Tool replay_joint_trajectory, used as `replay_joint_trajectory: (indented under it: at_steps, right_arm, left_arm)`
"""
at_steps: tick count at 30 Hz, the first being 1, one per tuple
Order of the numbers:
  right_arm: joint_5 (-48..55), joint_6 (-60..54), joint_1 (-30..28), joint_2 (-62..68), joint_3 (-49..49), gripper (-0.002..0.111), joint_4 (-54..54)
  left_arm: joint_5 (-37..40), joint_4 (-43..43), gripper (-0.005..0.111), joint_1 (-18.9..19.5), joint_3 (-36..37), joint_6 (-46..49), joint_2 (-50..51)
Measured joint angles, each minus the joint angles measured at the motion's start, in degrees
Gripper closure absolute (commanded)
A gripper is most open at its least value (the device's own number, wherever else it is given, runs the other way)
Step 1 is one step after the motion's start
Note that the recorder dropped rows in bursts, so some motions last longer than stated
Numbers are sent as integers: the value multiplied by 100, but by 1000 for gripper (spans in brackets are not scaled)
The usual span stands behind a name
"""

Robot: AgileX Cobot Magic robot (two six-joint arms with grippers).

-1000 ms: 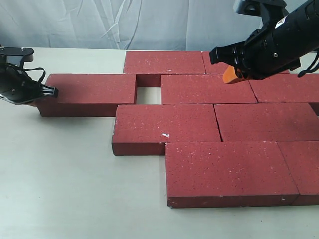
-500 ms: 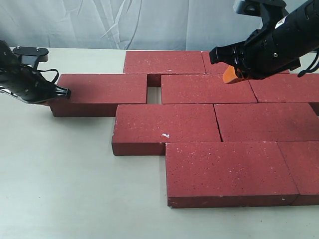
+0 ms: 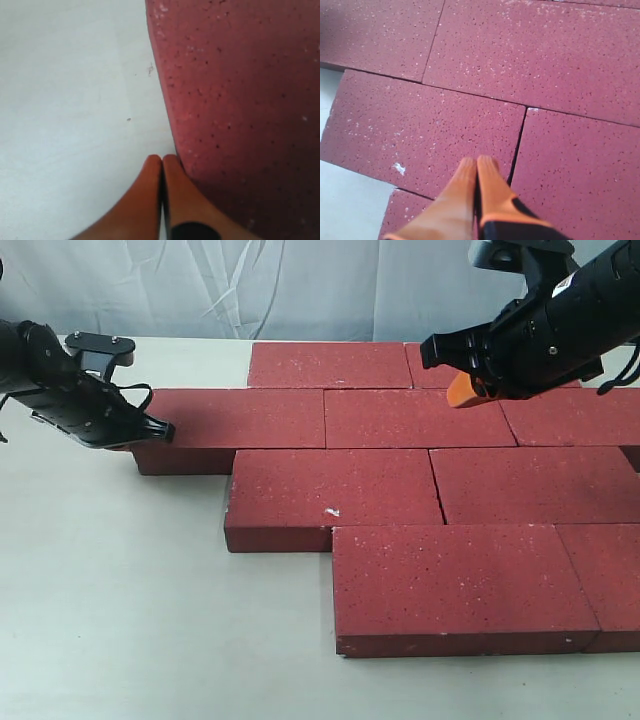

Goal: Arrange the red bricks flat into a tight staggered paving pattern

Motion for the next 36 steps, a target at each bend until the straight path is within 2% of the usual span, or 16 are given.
replay_joint_trajectory:
  at_steps: [17, 29, 36]
  right_arm:
    - [0, 0, 0, 0, 0, 109, 0]
    - [0, 0, 0, 0, 0, 109, 0]
    - [0, 0, 0, 0, 0, 109, 0]
  left_arm:
    - [81, 296, 107, 12, -2, 51, 0]
    - [468, 410, 107, 476, -2, 51, -195]
    - [523, 364, 107, 526, -2, 62, -652]
